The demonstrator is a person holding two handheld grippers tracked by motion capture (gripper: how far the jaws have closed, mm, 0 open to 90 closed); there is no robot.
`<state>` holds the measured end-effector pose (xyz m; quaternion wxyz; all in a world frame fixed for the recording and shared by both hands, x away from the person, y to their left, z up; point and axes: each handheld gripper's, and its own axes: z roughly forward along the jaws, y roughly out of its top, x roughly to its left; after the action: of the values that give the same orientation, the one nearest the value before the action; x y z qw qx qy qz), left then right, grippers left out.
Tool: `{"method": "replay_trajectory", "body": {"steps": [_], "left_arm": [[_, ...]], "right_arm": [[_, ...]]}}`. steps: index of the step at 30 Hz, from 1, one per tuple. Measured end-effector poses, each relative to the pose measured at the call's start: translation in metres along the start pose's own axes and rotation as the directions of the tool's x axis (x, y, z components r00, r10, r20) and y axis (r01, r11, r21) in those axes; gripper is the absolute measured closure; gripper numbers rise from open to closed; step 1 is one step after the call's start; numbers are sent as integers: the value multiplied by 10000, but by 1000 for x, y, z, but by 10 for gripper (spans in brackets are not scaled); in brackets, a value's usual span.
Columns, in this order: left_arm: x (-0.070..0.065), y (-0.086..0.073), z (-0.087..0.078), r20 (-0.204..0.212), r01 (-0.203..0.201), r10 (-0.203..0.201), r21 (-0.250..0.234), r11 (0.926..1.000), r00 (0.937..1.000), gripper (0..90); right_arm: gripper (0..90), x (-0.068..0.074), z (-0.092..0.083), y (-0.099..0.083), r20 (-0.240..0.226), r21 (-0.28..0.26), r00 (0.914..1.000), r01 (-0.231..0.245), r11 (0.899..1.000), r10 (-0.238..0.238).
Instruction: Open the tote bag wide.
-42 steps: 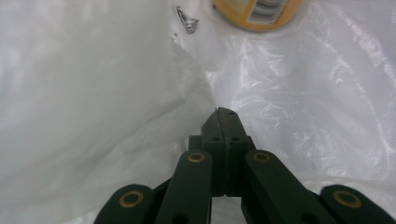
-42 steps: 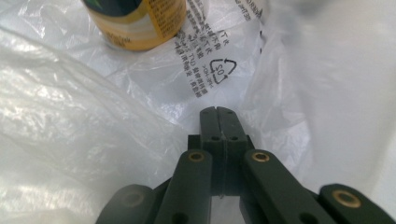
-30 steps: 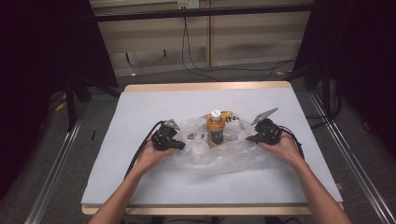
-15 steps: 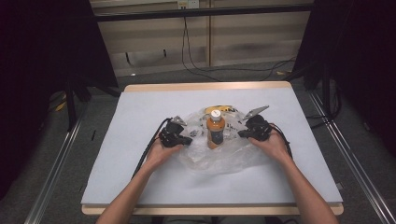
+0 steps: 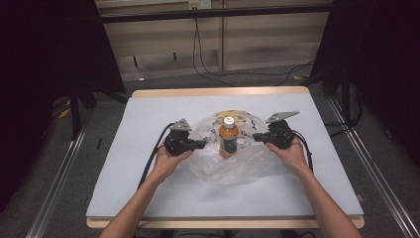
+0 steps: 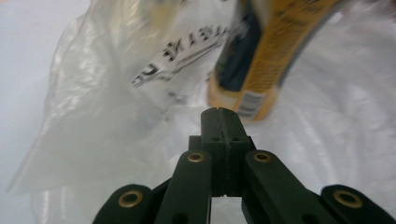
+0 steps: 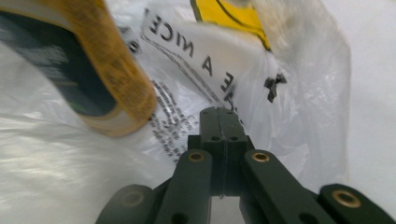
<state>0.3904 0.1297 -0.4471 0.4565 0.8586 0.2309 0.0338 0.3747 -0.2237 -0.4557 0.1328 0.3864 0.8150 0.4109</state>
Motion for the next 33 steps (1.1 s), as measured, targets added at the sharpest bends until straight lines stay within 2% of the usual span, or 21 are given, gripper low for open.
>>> {"method": "replay_trajectory", "body": {"steps": [3,5,7,8,9,11,13,14,15,17,19,21,22,25,26,27,29,30,31,32,33], "left_arm": [[-6,1,-9,-70,-231,228,-504,9985,9997,900],[-9,2,-16,-188,-185,168,-936,9954,9997,882],[-11,1,-23,-99,-167,156,-1317,9912,9998,836],[-12,1,-26,-230,-180,149,-1429,9896,9996,779],[-14,0,-29,-154,-170,148,-1555,9877,9998,761],[-17,-2,-35,-298,-411,366,-1687,9848,9989,732],[-21,-4,-40,-341,-540,485,-1881,9807,9982,657],[-23,-5,-44,-518,-574,484,-1904,9800,9975,609],[-24,-6,-46,-447,-581,501,-2011,9778,9977,566],[-27,-8,-51,-713,-635,490,-2179,9739,9963,467],[-29,-11,-57,-819,-639,461,-2290,9713,9956,393],[-32,-14,-61,-1078,-767,535,-2243,9715,9927,340],[-32,-15,-63,-1229,-932,682,-2114,9729,9901,303],[-31,-21,-70,-1337,-764,480,-2157,9735,9899,223],[-31,-23,-72,-1375,-661,348,-2297,9710,9899,193],[-31,-24,-75,-1492,-708,374,-2253,9717,9881,163],[-32,-28,-79,-1408,-555,223,-2362,9701,9898,147],[-32,-30,-81,-1480,-617,275,-2320,9708,9886,121],[-34,-31,-82,-1372,-559,245,-2301,9716,9902,110],[-38,-33,-82,-1421,-559,238,-2265,9724,9896,108],[-42,-35,-84,-1642,-650,289,-2189,9736,9860,79]], "right_arm": [[900,6,-15,1,60,-500,9998,189,9986,-186],[900,8,-25,1,-89,-1016,9999,64,9948,-73],[898,9,-34,0,-158,-1393,9998,-107,9902,86],[809,10,-39,-1,-101,-1577,9999,-118,9874,104],[720,10,-43,-3,-118,-1808,9997,-221,9833,203],[638,11,-50,-6,-144,-2138,9993,-372,9762,349],[505,13,-57,-10,-144,-2525,9990,-443,9666,420],[463,14,-61,-11,-70,-2708,9989,-472,9615,471],[422,16,-64,-13,-92,-2849,9989,-461,9575,453],[303,22,-72,-17,225,-3237,9988,-329,9456,425],[170,26,-78,-19,283,-3423,9977,-485,9383,619],[95,28,-83,-22,559,-3519,9961,-445,9350,684],[70,30,-87,-25,735,-3680,9949,-374,9291,692],[31,33,-94,-33,1116,-4106,9919,-92,9118,603],[32,34,-96,-36,1129,-4168,9921,-23,9090,543],[30,36,-99,-39,1094,-4260,9922,-80,9047,603],[24,37,-104,-44,1087,-4281,9921,-101,9037,626],[21,39,-106,-47,1029,-4278,9921,-206,9036,713],[18,40,-108,-49,1037,-4294,9917,-243,9028,761],[19,41,-109,-51,1093,-4292,9908,-250,9028,794],[19,42,-111,-54,1048,-4266,9911,-296,9039,819]]}}
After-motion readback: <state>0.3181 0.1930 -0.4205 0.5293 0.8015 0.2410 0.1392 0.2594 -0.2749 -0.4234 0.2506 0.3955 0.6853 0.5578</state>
